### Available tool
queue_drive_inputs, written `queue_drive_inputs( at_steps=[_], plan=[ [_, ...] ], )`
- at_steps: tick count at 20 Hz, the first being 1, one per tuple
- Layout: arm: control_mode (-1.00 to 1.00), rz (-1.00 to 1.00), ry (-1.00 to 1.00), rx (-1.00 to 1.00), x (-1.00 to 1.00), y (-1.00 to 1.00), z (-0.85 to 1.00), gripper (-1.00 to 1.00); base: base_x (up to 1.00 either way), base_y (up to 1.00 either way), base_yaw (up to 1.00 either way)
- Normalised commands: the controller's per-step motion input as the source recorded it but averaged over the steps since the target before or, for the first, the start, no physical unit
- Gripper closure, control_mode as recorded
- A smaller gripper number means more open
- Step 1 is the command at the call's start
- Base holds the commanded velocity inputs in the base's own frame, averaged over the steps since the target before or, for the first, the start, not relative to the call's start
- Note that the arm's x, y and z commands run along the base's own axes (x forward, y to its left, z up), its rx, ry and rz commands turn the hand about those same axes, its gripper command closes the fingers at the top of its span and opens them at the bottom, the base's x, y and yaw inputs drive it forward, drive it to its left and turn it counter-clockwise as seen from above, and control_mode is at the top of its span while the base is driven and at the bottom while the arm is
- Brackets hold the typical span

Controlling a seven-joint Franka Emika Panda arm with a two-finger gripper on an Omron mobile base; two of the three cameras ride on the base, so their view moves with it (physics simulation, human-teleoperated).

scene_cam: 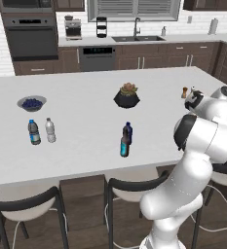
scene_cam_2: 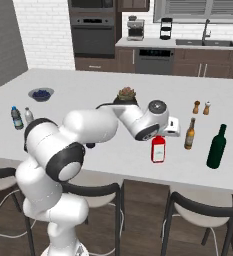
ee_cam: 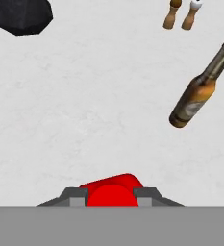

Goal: Move the plastic bottles in the middle to the plastics group, and the glass bottles in the middle to the glass group.

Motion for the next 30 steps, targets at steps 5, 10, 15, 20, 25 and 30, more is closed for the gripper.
queue_drive_inputs(
  at_steps=[5,10,15,20,25,30],
  plan=[
    [-1.00,0.00,0.01,-0.06,0.16,0.07,0.05,1.00,0.00,0.00,0.00],
    [-1.00,0.00,0.00,0.00,0.00,-0.11,0.00,1.00,0.00,0.00,0.00],
    [-1.00,0.00,0.00,0.00,0.05,-0.16,0.00,1.00,0.00,0.00,0.00],
    [-1.00,0.00,0.00,0.00,0.00,-0.28,0.01,1.00,0.00,0.00,0.00],
    [-1.00,-0.01,0.00,0.02,0.00,-0.31,0.14,1.00,0.00,0.00,0.00],
    [-1.00,-0.02,-0.04,0.05,0.00,-0.29,0.03,1.00,0.00,0.00,0.00]
  ],
)
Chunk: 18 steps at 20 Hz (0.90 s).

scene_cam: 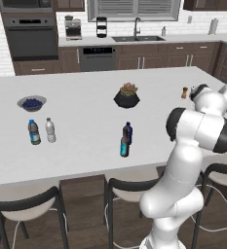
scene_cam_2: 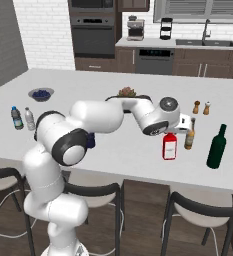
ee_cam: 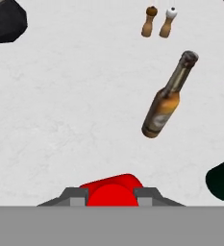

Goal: Move the plastic bottles in the middle to the plastics group, and the glass bottles in the middle to the glass group.

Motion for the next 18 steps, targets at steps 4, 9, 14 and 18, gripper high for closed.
queue_drive_inputs(
  at_steps=[4,9,14,18],
  plan=[
    [-1.00,0.00,-0.02,0.07,0.00,-0.35,0.00,1.00,0.00,0.00,0.00],
    [-1.00,0.00,0.00,0.03,0.00,-0.23,-0.02,1.00,0.00,0.00,0.00],
    [-1.00,0.00,0.00,0.00,0.03,-0.04,0.00,1.00,0.00,0.00,0.00],
    [-1.00,0.00,0.00,0.00,0.19,-0.15,0.00,1.00,0.00,0.00,0.00]
  ],
)
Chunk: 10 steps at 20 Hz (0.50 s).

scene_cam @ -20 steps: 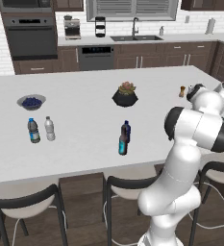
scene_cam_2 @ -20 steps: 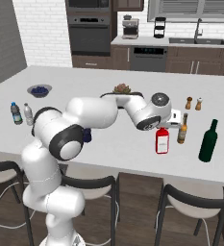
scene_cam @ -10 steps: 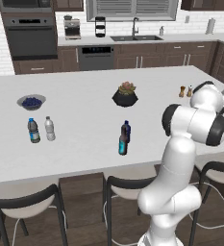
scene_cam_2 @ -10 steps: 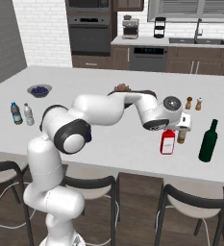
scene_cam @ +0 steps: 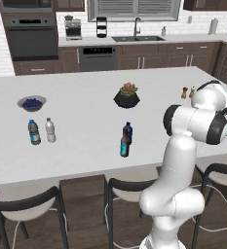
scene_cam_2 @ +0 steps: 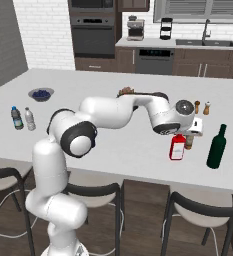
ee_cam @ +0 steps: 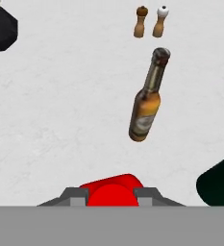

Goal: Move the plastic bottles in the middle to the plastics group, and the glass bottles in the middle to the glass group.

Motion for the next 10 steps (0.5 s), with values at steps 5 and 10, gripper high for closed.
queue_drive_inputs(
  at_steps=[5,10],
  plan=[
    [-1.00,0.00,0.00,0.00,0.27,-0.18,0.00,1.00,0.00,0.00,0.00],
    [-1.00,-0.01,0.00,0.00,0.03,-0.32,0.00,1.00,0.00,0.00,0.00]
  ],
)
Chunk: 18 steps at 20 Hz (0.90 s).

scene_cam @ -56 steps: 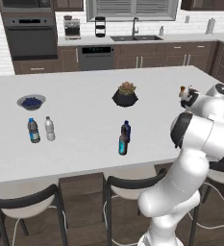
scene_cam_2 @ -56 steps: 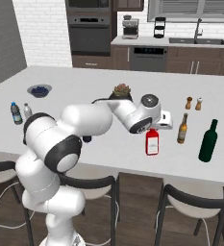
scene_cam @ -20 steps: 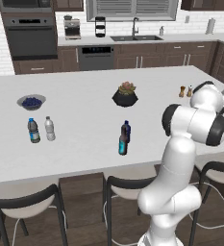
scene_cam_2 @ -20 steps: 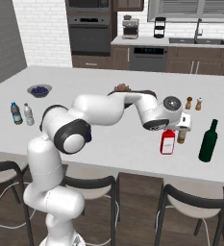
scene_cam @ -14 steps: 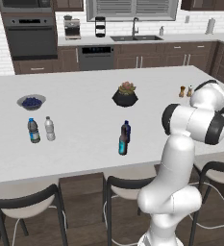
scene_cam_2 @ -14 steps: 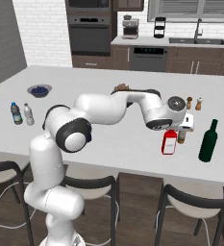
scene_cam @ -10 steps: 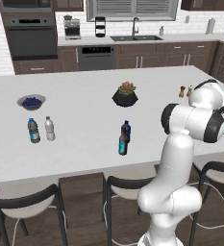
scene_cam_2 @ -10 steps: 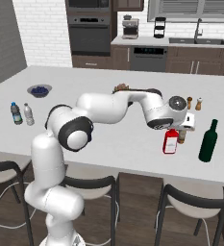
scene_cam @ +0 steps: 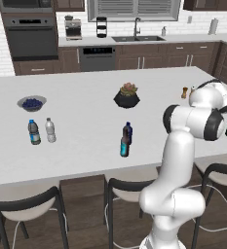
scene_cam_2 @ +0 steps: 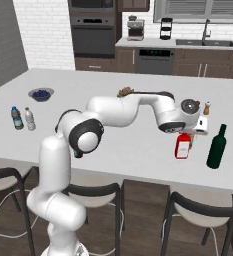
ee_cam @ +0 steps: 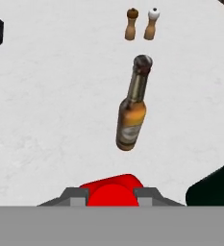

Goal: Move the plastic bottles in the middle to the plastics group, and the glass bottles in the middle to the glass group.

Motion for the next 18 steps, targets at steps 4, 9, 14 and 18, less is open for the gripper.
queue_drive_inputs(
  at_steps=[4,9,14,18],
  plan=[
    [-1.00,-0.02,0.00,0.00,0.00,-0.33,0.00,1.00,0.00,0.00,0.00],
    [-1.00,-0.01,0.00,0.00,0.01,-0.09,-0.08,1.00,0.00,0.00,0.00],
    [-1.00,0.00,0.00,0.00,0.13,0.00,-0.42,1.00,0.00,0.00,0.00],
    [-1.00,0.00,0.02,0.00,0.22,0.02,-0.49,1.00,0.00,0.00,0.00]
  ],
)
